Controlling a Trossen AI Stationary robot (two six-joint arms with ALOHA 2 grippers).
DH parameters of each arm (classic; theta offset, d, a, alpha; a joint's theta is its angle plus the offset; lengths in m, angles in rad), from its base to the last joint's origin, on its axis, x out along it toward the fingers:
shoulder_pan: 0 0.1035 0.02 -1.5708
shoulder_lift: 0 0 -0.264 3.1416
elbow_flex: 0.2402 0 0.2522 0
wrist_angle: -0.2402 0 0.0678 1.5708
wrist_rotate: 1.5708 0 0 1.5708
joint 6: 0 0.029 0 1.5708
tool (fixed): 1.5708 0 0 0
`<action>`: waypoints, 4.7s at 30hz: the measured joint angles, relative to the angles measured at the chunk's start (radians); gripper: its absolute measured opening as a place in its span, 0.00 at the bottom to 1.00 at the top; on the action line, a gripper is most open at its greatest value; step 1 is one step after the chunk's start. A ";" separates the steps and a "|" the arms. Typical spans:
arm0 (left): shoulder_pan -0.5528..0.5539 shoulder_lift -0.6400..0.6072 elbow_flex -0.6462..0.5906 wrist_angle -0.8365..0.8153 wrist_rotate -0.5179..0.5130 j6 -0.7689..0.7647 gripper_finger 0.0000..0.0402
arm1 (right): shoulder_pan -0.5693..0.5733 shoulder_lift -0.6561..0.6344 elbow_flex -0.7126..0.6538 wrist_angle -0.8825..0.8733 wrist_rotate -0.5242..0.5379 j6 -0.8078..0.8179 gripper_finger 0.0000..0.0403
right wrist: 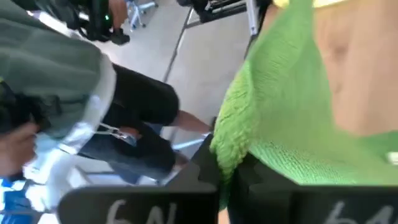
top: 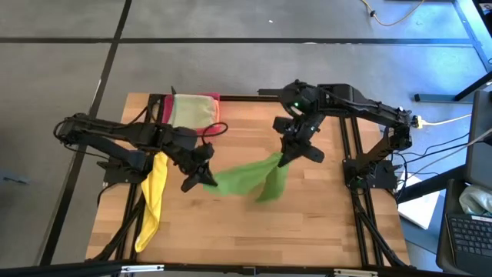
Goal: Fold microfiber towels
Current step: Fold the green microfiber towel
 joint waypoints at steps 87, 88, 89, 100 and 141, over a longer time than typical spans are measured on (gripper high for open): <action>0.121 0.266 0.511 -0.819 -0.822 0.231 0.00 | -0.297 -0.451 -0.704 0.469 0.901 -0.418 0.02; 0.100 0.263 0.543 -0.819 -0.798 0.227 0.00 | -0.291 -0.480 -0.692 0.445 0.835 -0.390 0.02; 0.079 0.260 0.571 -0.815 -0.768 0.227 0.00 | -0.282 -0.505 -0.681 0.430 0.782 -0.356 0.02; -0.186 0.260 0.669 -0.649 -0.602 0.170 0.00 | 0.044 -0.606 -0.584 0.393 0.684 -0.007 0.02; 0.002 0.233 -0.046 -0.410 -0.698 0.133 0.00 | 0.010 -0.410 -1.144 0.788 1.047 -0.271 0.02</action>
